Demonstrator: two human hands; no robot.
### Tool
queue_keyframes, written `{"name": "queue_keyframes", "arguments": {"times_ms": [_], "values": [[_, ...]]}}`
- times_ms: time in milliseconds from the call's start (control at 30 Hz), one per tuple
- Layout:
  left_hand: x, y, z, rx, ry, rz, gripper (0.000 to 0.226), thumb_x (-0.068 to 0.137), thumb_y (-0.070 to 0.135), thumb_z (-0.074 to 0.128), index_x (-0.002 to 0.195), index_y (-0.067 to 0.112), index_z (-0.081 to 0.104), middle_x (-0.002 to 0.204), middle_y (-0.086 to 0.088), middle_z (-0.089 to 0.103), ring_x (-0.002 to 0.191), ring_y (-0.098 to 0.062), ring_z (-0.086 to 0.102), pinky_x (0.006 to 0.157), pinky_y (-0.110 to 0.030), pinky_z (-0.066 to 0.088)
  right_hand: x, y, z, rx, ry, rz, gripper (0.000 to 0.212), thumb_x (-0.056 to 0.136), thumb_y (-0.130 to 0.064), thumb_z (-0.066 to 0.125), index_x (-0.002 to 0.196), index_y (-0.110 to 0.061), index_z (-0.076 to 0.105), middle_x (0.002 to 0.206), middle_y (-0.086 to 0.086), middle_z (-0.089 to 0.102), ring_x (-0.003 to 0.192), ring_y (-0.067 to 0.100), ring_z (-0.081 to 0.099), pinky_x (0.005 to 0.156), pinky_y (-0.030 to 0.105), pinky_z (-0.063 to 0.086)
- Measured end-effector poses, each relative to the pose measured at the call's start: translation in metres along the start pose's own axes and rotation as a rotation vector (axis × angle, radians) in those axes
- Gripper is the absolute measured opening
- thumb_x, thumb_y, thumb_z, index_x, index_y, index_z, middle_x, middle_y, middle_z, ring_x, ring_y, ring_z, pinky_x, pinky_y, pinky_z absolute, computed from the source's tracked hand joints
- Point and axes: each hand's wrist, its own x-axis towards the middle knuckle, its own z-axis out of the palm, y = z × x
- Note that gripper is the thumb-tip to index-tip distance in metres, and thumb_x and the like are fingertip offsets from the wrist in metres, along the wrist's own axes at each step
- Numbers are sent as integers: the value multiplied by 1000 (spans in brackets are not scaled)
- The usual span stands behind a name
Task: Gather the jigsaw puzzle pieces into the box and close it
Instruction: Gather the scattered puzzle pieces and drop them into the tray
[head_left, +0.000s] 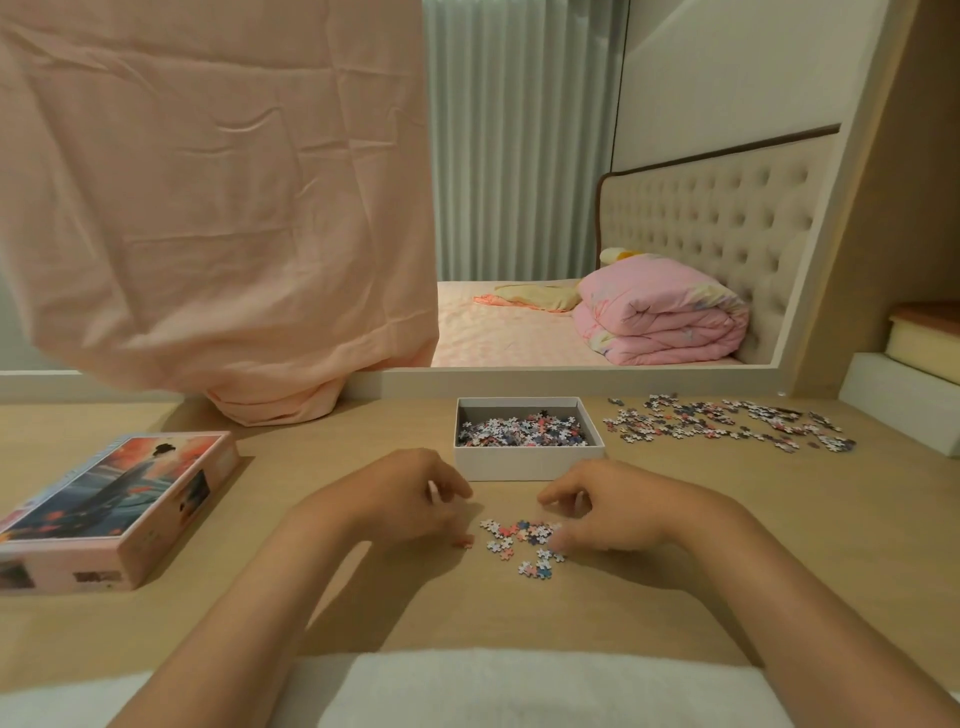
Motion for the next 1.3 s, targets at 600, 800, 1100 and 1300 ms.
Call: {"name": "queue_keyframes", "arguments": {"times_ms": [600, 800, 1100, 1300], "values": [[5, 22, 25, 46, -64, 19, 68, 73, 66, 70, 129, 30, 57, 114, 9, 46, 97, -8, 49, 84, -23, 39, 2, -5, 6, 19, -19, 37, 66, 75, -34, 85, 134, -20, 60, 99, -9, 63, 96, 12, 63, 87, 26, 50], [14, 36, 38, 25, -16, 159, 50, 82, 49, 71, 126, 29, 64, 105, 1, 51, 85, -10, 51, 73, -22, 35, 13, -15, 16, 125, 42, -21, 28, 79, -29, 82, 105, -24, 75, 81, -4, 66, 71, 8, 55, 70, 27, 45], [4, 14, 21, 63, -58, 41, 62, 77, 56, 73, 130, 28, 58, 114, 7, 47, 92, -8, 50, 81, -23, 39, 4, -3, 9, 69, -12, 29, 62, 78, -36, 82, 133, -17, 61, 110, -7, 64, 99, 8, 60, 90, 25, 47], [12, 32, 33, 52, -8, 141, 34, 87, 34, 68, 119, 23, 70, 103, -4, 53, 83, -10, 47, 73, -25, 35, 13, -20, 18, 43, 4, -32, 40, 82, -37, 78, 114, -14, 71, 99, 3, 67, 93, 21, 62, 82, 33, 49]]}}
